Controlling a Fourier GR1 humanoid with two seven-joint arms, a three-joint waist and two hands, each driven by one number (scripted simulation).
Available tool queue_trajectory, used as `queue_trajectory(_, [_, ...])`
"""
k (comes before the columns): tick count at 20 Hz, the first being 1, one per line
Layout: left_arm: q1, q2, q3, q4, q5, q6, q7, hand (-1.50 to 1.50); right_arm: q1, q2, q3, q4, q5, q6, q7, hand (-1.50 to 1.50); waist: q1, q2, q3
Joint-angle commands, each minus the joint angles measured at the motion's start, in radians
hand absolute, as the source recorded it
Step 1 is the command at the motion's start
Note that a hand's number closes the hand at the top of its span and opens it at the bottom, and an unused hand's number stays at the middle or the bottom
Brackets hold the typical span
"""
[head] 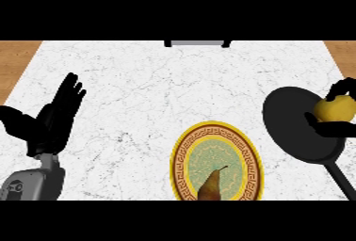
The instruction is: Pick the lemon from the plate and place it in the pan
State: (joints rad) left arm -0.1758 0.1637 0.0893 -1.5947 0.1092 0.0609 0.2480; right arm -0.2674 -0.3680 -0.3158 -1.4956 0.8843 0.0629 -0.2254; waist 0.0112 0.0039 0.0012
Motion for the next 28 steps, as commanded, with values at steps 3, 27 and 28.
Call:
queue_trajectory(3, [0.014,0.022,0.016,-0.05,0.014,-0.016,0.031,0.0,-0.123,-0.026,0.007,0.383,0.006,-0.121,-0.194,1.5,0.007,0.0,0.0])
queue_trajectory(27, [-0.018,0.002,0.019,0.023,-0.013,-0.009,-0.01,0.0,-0.355,-0.212,-0.317,1.145,-0.276,0.005,-0.541,-1.5,-0.005,0.004,0.002])
queue_trajectory(28, [0.07,0.009,0.013,-0.055,0.007,-0.041,-0.019,0.0,-0.367,-0.225,-0.343,1.161,-0.302,0.035,-0.5,-1.5,0.011,-0.001,0.002])
